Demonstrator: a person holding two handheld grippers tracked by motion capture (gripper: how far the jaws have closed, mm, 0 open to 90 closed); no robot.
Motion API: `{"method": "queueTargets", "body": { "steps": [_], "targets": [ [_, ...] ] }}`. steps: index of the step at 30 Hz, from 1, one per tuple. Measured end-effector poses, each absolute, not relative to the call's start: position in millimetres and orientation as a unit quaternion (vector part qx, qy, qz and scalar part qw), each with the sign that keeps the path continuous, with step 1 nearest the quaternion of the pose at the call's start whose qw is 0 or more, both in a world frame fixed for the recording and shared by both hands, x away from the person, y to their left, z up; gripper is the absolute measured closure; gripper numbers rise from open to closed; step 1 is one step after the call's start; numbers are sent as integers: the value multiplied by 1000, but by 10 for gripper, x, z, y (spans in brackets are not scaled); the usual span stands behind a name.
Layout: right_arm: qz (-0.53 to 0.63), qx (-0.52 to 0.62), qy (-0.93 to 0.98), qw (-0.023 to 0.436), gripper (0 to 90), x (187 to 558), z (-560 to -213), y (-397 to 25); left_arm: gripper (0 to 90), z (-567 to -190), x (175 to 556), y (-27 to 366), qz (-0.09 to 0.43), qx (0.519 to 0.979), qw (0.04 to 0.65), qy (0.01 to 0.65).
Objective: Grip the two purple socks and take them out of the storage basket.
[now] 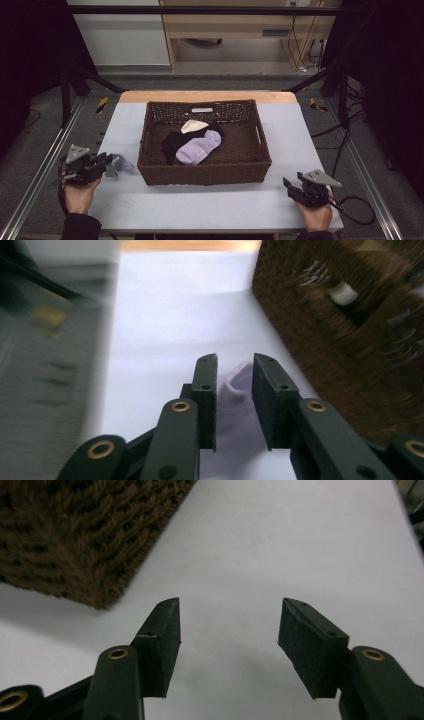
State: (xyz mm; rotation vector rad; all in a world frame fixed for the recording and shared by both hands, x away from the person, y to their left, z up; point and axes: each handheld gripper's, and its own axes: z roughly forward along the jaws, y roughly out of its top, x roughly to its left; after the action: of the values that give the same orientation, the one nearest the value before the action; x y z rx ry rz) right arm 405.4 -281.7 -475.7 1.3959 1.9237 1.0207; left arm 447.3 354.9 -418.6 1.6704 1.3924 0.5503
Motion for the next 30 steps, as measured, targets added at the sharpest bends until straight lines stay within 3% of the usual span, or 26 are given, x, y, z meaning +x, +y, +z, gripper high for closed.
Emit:
{"method": "queueTargets", "body": {
  "steps": [5, 11, 21, 30],
  "targets": [
    [393, 519, 708, 275, 361, 4071, -4731, -2787, 593, -4028, 4462, 3386, 261, 683, 428, 531],
    [388, 521, 706, 281, 360, 4017, -4755, -2886, 523, -3954, 4382, 3430, 282, 674, 422, 537],
    [386, 523, 705, 283, 359, 4026, -4759, -2895, 469, -3662, 4421, 3348, 298, 659, 449, 524],
    [386, 523, 705, 282, 362, 4035, -4761, -2892, 435, -3327, 4584, 2854, 309, 672, 470, 481]
  ]
}}
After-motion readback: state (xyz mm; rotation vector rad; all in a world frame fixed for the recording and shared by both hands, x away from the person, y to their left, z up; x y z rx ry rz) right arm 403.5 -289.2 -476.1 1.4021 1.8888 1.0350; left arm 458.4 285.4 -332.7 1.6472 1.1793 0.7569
